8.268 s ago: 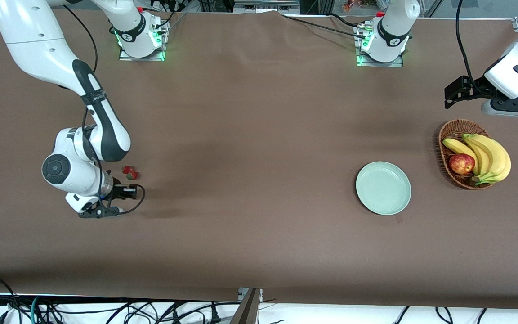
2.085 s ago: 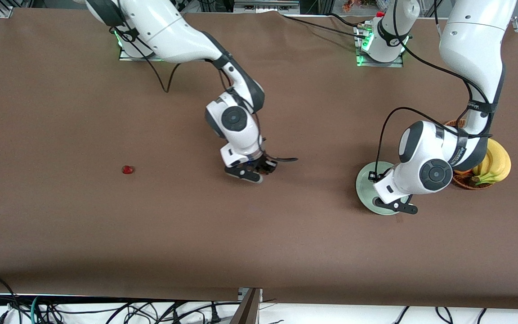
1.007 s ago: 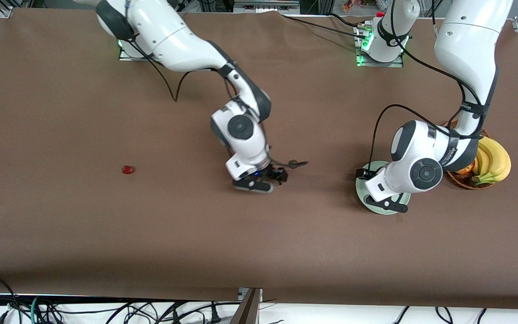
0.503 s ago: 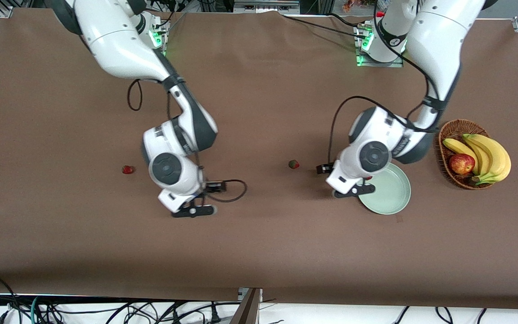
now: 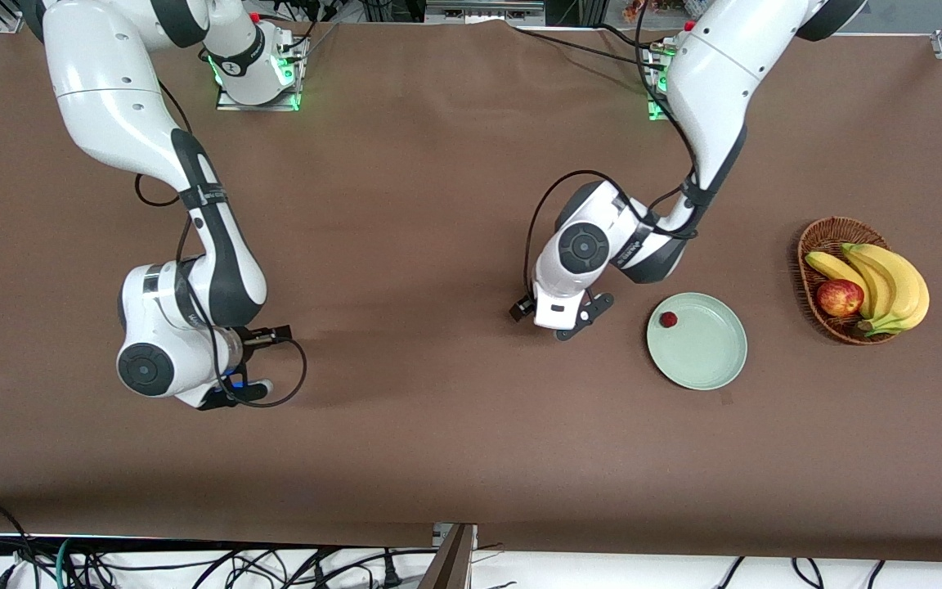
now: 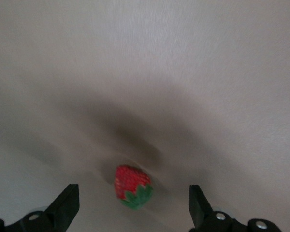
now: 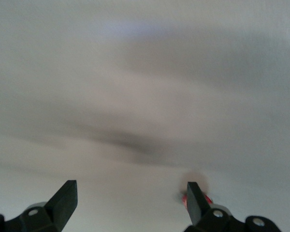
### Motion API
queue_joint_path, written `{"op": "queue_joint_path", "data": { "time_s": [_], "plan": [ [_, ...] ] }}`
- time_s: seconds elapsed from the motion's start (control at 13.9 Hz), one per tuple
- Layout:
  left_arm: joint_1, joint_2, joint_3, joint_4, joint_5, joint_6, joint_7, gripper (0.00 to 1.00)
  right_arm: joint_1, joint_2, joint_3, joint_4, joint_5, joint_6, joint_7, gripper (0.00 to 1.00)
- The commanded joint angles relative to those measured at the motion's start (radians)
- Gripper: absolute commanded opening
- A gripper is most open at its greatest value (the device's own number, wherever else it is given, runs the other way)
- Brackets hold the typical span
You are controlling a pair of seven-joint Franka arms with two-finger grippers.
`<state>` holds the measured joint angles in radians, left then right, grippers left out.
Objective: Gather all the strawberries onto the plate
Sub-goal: 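Grasp the second strawberry with the left gripper while the right grasps the last, then place the strawberry on the plate while the right gripper sets the last mid-table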
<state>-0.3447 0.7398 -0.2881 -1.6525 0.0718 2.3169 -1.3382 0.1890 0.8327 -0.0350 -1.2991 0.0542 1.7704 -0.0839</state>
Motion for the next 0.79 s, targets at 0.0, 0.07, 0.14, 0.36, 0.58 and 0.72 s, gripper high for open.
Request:
{"op": "queue_joint_path", "data": {
  "time_s": [0.0,0.07,0.14,0.36,0.58,0.72],
  "plan": [
    [-0.017,0.004,0.015,-0.010,0.005,0.018,-0.042,1.00,0.018,-0.107,-0.046,-0.176,-0.008,0.064,-0.081,1.00],
    [-0.019,0.006,0.015,-0.015,0.023,0.027,-0.044,1.00,0.018,-0.130,-0.062,-0.233,-0.007,0.105,-0.114,1.00],
    [-0.019,0.006,0.015,-0.018,0.048,0.029,-0.048,1.00,0.018,-0.157,-0.071,-0.303,-0.005,0.162,-0.135,1.00],
    [-0.019,0.006,0.015,-0.026,0.066,0.029,-0.049,0.54,0.017,-0.211,-0.085,-0.452,-0.005,0.299,-0.143,1.00],
    [-0.019,0.004,0.015,-0.027,0.066,0.022,-0.045,0.20,0.013,-0.224,-0.092,-0.502,-0.002,0.342,-0.149,1.00],
    [-0.014,-0.002,0.015,-0.026,0.066,0.015,-0.039,0.12,0.013,-0.233,-0.100,-0.538,0.001,0.388,-0.169,0.98]
  ]
}}
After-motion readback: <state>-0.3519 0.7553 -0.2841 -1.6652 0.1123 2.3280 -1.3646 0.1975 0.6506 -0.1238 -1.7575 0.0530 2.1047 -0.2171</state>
